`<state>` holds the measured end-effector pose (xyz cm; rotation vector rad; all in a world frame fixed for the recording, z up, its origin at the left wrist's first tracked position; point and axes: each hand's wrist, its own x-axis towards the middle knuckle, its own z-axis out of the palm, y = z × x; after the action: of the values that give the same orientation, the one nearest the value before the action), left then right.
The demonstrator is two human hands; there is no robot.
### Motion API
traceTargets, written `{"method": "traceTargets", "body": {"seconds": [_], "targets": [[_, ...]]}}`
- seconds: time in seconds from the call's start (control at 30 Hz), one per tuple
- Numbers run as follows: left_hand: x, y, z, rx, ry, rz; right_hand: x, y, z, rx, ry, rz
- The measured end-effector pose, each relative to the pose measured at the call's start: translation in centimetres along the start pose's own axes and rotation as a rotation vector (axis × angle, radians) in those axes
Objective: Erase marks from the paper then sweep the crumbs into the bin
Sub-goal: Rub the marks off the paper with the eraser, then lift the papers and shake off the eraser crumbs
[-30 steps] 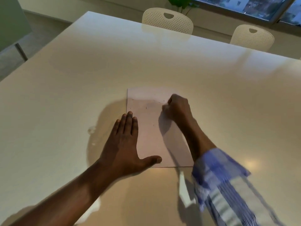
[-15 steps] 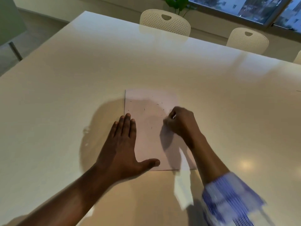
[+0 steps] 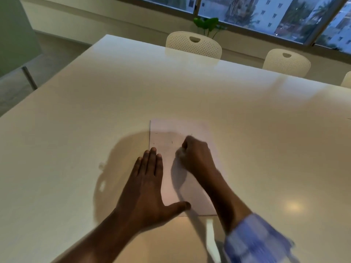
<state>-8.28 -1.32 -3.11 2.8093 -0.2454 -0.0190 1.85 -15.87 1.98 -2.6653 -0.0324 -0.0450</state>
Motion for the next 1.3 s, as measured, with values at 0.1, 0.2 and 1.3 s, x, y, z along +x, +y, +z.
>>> {"method": "traceTargets", "body": {"seconds": [0.1, 0.2, 1.3], "targets": [[0.0, 0.1, 0.0, 0.018, -0.019, -0.006, 5.3, -1.0, -0.7, -0.035, -0.028, 0.007], [-0.1, 0.2, -0.3, 0.019, -0.034, -0.024, 7.0, -1.1, -1.7, -0.102, -0.093, -0.045], [9.0, 5.8, -5.4, -0.680, 0.327, -0.141, -2.6, 3.6, -5.0, 0.912, -0.310, 0.061]]}}
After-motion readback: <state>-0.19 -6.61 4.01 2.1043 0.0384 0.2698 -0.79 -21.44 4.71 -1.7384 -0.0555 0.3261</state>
